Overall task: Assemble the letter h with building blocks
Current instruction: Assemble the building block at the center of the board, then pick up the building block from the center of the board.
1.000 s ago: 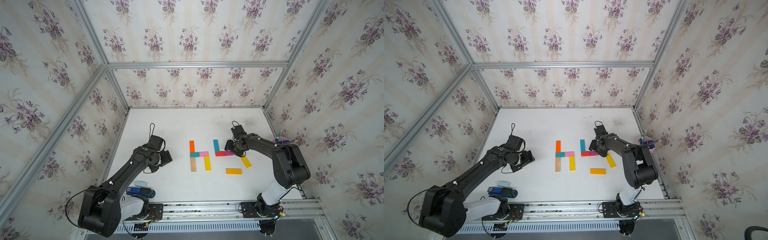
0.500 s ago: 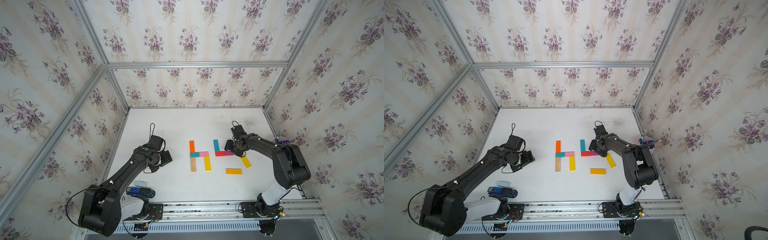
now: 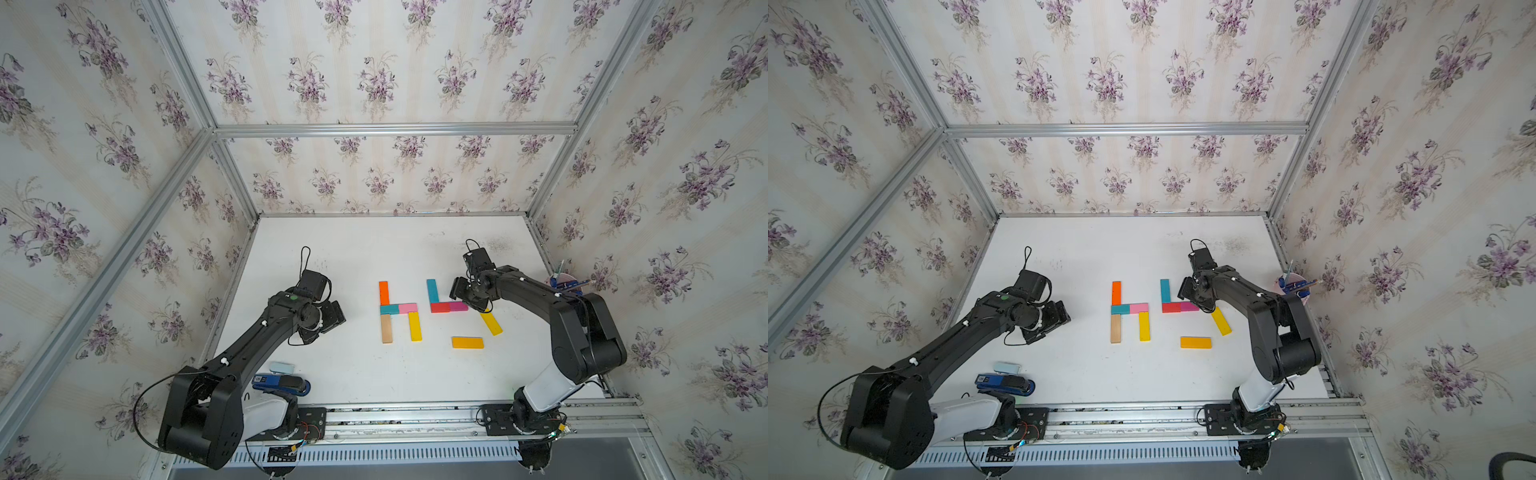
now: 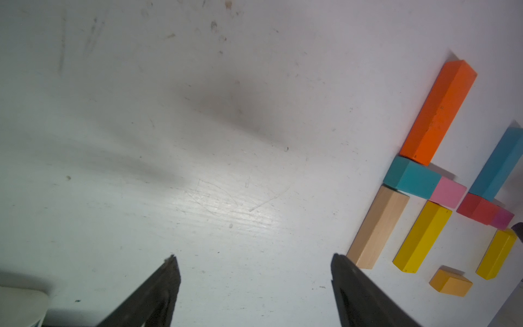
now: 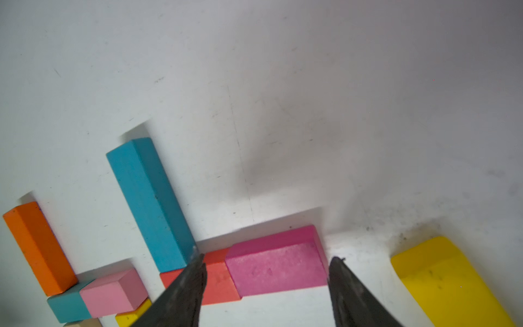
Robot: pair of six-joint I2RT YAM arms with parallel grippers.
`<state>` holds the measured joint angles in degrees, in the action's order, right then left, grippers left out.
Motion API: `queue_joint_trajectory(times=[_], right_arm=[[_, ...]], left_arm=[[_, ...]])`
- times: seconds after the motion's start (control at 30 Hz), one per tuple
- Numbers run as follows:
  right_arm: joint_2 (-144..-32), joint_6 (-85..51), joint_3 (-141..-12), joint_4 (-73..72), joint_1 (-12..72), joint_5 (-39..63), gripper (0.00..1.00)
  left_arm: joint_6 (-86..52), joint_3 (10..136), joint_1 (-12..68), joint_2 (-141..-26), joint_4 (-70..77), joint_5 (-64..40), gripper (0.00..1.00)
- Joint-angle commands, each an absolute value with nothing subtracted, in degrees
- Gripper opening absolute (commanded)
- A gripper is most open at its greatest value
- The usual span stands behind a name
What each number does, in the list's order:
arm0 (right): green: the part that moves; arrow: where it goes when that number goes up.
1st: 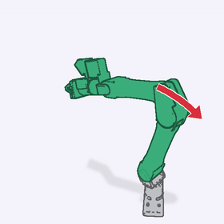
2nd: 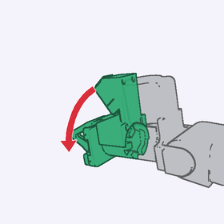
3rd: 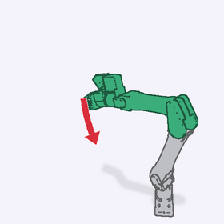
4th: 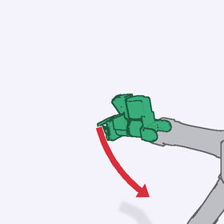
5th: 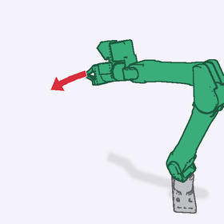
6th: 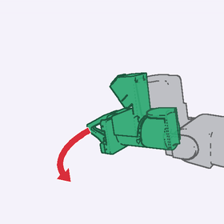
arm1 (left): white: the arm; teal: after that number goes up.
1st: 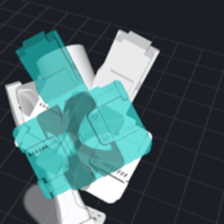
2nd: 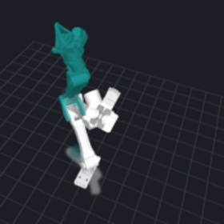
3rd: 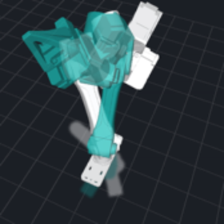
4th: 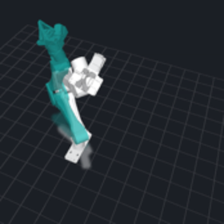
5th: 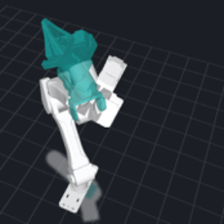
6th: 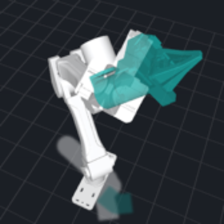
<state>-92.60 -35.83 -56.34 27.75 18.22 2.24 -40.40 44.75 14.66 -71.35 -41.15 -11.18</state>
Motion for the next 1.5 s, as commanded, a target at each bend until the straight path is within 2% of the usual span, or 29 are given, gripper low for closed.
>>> queue_joint_trajectory(times=[0.0, 0.1, 0.23, 0.4, 0.57, 0.97, 1.27, 1.47], right_arm=[[-87.49, -34.68, -55.76, 33.14, 19.05, -3.13, 0.72], [-82.29, -34.63, -52.7, 36.36, 20.19, -5.63, 0.74], [-77.24, -35.63, -45.37, 35.9, 20.67, -3.11, 0.76], [-78.15, -36.74, -39.07, 31.79, 20.74, 1.77, 0.76], [-79.89, -37.86, -37.02, 30.32, 21.13, 2.43, 0.75], [-74.72, -48.9, -36.81, 36.23, 37.38, 0.06, 0.75], [-74.7, -42.19, -45.35, 46.98, 41.93, -6.04, 0.8], [-76.8, -42.91, -47.43, 53.72, 52.31, -9.48, 0.79]], left_arm=[[-39.72, 45.58, 14.65, -71.19, -41.55, -11.17, 0.86], [-39.75, 45.67, 14.59, -71.35, -41.25, -11.3, 0.86], [-39.86, 45.89, 14.63, -72.38, -40.57, -11.71, 0.86], [-40.0, 46.14, 14.59, -72.06, -40.81, -12.0, 0.86], [-39.68, 45.62, 14.66, -70.91, -41.45, -11.32, 0.86], [-39.92, 44.96, 14.65, -71.57, -40.56, -11.6, 0.86], [-39.68, 44.83, 14.61, -71.75, -40.57, -11.38, 0.86], [-39.89, 44.47, 14.67, -71.58, -40.43, -11.16, 0.86]])
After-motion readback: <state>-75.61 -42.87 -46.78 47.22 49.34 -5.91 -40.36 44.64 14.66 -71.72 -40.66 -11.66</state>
